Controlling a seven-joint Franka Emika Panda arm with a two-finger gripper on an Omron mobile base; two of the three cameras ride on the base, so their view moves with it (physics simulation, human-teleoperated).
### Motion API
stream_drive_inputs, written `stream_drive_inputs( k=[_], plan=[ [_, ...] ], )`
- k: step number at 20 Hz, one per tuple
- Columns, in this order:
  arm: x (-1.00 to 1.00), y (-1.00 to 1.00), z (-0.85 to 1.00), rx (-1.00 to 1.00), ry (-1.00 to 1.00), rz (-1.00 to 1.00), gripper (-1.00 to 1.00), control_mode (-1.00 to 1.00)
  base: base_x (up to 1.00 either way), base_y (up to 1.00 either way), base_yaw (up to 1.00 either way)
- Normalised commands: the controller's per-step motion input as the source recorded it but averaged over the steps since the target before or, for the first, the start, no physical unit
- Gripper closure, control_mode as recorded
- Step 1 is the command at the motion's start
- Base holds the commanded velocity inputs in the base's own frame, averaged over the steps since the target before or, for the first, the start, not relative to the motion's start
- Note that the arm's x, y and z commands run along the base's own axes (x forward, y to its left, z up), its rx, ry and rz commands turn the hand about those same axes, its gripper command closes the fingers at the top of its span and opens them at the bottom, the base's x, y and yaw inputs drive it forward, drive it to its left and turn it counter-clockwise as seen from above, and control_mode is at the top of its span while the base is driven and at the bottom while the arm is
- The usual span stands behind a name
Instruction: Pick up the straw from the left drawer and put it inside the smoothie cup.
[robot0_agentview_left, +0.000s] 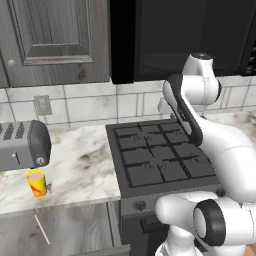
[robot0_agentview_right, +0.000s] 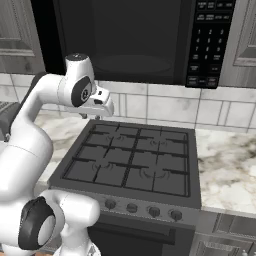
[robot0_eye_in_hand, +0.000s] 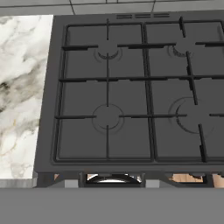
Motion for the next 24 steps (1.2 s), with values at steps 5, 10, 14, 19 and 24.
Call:
stream_drive_inputs(
  k=[5,10,14,19,24],
  plan=[
    [-0.26,-0.03,-0.17,0.0,0.0,0.0,-1.0,-1.0,0.0,0.0,0.0],
    [-0.45,0.0,-0.33,0.0,0.0,0.0,-1.0,-1.0,0.0,0.0,0.0],
    [-0.16,0.01,-0.43,0.0,0.0,0.0,-1.0,-1.0,0.0,0.0,0.0],
    [-0.1,0.07,-0.52,0.0,0.0,0.0,-1.0,-1.0,0.0,0.0,0.0],
    [-0.04,0.03,-0.37,0.0,0.0,0.0,-1.0,-1.0,0.0,0.0,0.0]
  ],
)
